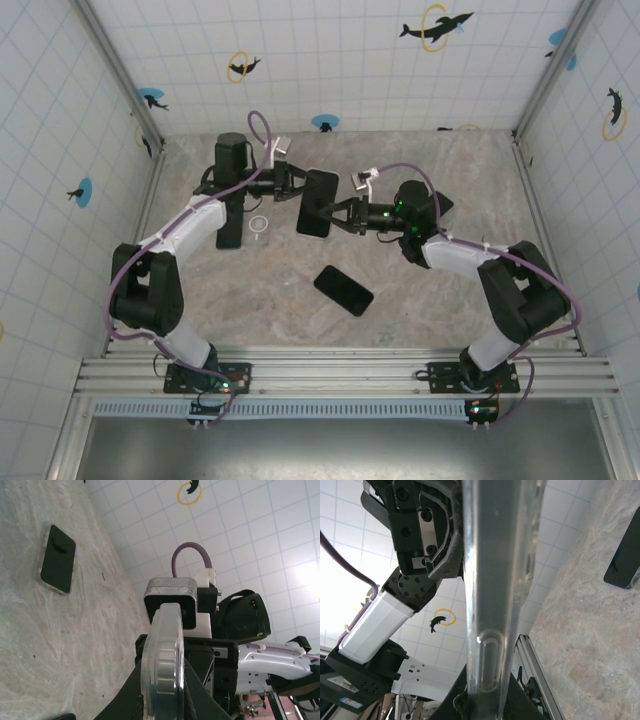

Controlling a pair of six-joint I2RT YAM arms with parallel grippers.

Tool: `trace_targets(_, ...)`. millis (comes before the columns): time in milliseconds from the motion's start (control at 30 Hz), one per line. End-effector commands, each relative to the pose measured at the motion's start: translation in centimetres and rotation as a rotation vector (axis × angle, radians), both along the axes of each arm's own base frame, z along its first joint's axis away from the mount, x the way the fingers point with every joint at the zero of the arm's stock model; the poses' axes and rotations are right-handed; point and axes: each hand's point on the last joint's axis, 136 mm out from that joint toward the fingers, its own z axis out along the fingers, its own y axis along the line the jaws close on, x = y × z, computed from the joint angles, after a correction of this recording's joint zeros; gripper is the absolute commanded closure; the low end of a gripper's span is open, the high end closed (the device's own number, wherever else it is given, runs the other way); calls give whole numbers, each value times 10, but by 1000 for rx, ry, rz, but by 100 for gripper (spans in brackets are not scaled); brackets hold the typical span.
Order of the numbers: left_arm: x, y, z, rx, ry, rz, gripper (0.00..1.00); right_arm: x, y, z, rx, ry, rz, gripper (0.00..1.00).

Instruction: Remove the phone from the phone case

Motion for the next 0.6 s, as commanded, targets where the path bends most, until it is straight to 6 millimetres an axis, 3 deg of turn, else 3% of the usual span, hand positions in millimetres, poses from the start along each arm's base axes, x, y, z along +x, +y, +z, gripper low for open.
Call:
trace_targets(0,-3,4,1,-11,-15,8,93,0,-6,24,53,-79,-8,89)
trace_targets(133,6,4,8,-26,-8,65,99,2,-11,22,51,-92,-51,61)
trace_targets(233,17,6,19,-65,-2,143,99,4,-17,21,52,-123,-131,51)
trace_targets(433,43,20,46,-194,1,393,100,-2,-31,26,121,-191,-343,46)
trace_targets(567,45,18,55,-262,31,485,100,-17,-26,30,154,-267,-392,46)
